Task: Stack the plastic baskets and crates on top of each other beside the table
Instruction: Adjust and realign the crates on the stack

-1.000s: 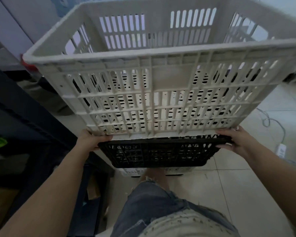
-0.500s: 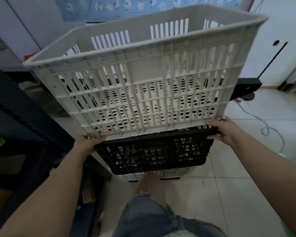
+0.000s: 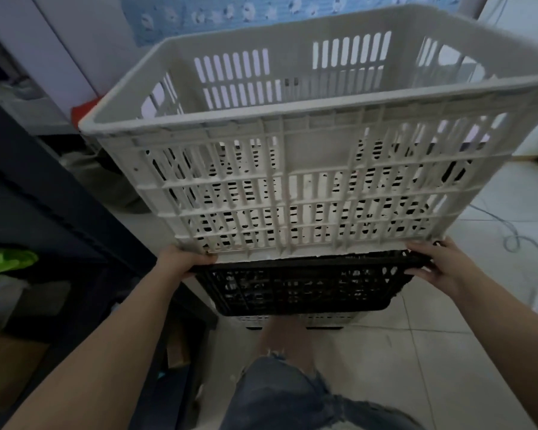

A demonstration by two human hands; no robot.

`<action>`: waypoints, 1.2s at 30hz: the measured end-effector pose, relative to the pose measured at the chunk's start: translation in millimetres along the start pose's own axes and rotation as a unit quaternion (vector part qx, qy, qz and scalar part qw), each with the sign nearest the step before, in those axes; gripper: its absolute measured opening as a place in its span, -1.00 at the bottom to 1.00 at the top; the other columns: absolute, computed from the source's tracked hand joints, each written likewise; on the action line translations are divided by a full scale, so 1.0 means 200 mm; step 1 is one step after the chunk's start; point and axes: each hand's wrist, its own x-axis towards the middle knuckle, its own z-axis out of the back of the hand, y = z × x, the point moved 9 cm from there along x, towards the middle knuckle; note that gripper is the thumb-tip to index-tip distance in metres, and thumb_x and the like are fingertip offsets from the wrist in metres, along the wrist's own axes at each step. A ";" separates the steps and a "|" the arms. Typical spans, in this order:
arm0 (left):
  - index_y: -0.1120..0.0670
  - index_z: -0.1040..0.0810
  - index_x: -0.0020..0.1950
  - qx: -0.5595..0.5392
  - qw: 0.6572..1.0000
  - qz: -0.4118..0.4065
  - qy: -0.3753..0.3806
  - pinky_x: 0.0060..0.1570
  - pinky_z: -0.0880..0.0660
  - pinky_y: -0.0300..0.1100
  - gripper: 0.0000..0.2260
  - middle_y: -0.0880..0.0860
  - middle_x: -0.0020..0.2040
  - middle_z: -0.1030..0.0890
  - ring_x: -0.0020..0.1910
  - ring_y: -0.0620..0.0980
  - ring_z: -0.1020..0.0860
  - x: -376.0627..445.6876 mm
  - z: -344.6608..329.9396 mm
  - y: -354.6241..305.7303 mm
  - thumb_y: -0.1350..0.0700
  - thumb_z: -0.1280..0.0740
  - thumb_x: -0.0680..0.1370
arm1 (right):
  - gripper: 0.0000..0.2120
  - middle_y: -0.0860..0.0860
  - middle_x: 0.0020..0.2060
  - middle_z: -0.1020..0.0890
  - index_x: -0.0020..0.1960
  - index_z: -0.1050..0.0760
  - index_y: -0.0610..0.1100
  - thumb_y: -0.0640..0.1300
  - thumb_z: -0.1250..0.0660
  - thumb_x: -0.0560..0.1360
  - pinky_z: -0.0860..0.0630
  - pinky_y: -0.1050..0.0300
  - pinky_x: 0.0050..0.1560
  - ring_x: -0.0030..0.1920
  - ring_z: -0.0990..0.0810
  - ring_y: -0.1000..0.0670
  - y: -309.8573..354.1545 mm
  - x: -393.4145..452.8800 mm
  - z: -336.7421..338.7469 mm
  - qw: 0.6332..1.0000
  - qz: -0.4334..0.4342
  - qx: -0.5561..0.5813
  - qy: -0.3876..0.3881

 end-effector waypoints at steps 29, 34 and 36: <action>0.23 -0.35 0.23 0.126 0.988 -0.064 -0.061 0.11 -0.44 0.00 -0.47 0.13 0.13 -0.46 0.20 0.09 -0.47 -0.01 0.06 -0.15 0.20 -0.52 0.37 | -0.19 -0.04 0.15 -0.53 0.35 -0.28 -0.15 -0.31 -0.58 0.20 -0.43 -0.08 0.05 0.12 -0.49 -0.09 0.12 0.02 -0.09 0.984 0.047 -0.169 -0.042; 0.11 -0.34 0.39 0.028 0.985 -0.160 -0.054 0.19 -0.42 -0.08 -0.36 0.07 0.27 -0.51 0.30 0.09 -0.46 -0.15 0.17 -0.31 0.26 -0.50 0.35 | -0.44 0.05 -0.07 -0.49 0.17 -0.29 -0.03 -0.42 -0.43 0.32 -0.35 0.11 -0.10 -0.10 -0.49 0.08 0.43 -0.17 -0.14 0.977 0.182 -0.109 0.019; 0.06 -0.34 0.41 -0.017 0.973 -0.228 -0.034 0.17 -0.42 -0.14 -0.35 -0.04 0.19 -0.52 0.23 -0.02 -0.49 -0.25 0.20 -0.43 0.33 -0.46 0.38 | -0.51 0.15 -0.04 -0.53 0.13 -0.33 0.06 -0.37 -0.39 0.37 -0.46 0.13 -0.08 -0.02 -0.51 0.10 0.57 -0.27 -0.17 0.969 0.229 -0.078 0.049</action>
